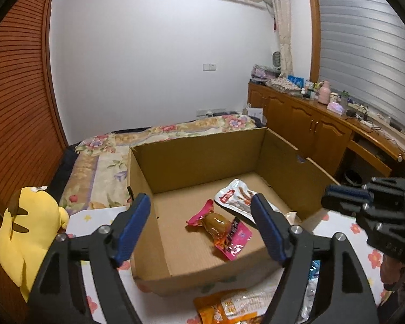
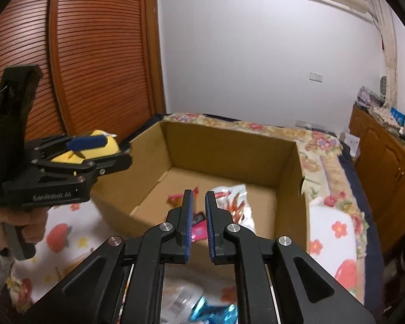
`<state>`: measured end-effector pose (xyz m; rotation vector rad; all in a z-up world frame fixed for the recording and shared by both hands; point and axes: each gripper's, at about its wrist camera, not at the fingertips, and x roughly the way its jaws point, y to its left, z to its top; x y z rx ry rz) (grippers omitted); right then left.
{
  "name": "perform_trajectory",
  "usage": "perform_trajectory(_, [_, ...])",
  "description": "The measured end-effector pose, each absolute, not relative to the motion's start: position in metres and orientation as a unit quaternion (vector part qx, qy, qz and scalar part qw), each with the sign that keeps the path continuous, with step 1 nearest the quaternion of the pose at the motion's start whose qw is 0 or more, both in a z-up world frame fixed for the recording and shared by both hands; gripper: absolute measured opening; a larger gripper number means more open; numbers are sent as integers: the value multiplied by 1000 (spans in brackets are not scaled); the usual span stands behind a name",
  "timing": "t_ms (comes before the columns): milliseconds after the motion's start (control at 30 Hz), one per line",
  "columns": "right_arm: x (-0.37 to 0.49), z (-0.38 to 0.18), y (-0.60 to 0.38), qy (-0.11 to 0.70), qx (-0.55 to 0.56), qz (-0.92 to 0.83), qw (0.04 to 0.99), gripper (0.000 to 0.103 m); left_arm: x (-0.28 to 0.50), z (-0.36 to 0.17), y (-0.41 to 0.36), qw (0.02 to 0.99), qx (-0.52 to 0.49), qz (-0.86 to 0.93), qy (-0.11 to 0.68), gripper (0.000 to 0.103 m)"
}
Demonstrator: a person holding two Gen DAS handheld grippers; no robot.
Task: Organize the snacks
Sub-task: 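Move both grippers back to the snack pile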
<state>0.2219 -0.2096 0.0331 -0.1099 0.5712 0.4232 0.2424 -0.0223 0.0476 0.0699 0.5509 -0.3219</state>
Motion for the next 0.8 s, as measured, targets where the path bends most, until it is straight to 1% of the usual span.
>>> perform_trajectory(100, [202,29,-213,271,-51,213,937,13,226,49,-18,950,27,-171,261,87])
perform_trajectory(133, [198,29,-215,269,-49,214,938,14,221,49,-16,950,27,-172,258,87])
perform_trajectory(300, [174,19,-224,270,-31,219,937,29,197,43,-11,949,26,-181,259,87])
perform_trajectory(333, [171,17,-225,271,-32,218,937,30,191,40,-9,947,25,-184,262,87])
perform_trajectory(400, [162,10,-226,275,-33,217,936,37,181,32,-7,944,25,-191,267,87])
perform_trajectory(467, [153,2,-227,280,-32,217,935,41,173,23,-5,942,32,-192,274,87])
perform_trajectory(600, [137,-17,-231,293,-34,213,931,46,156,-2,-3,937,47,-188,292,87])
perform_trajectory(800, [123,-41,-234,314,-31,209,926,51,144,-37,-1,924,48,-189,330,87])
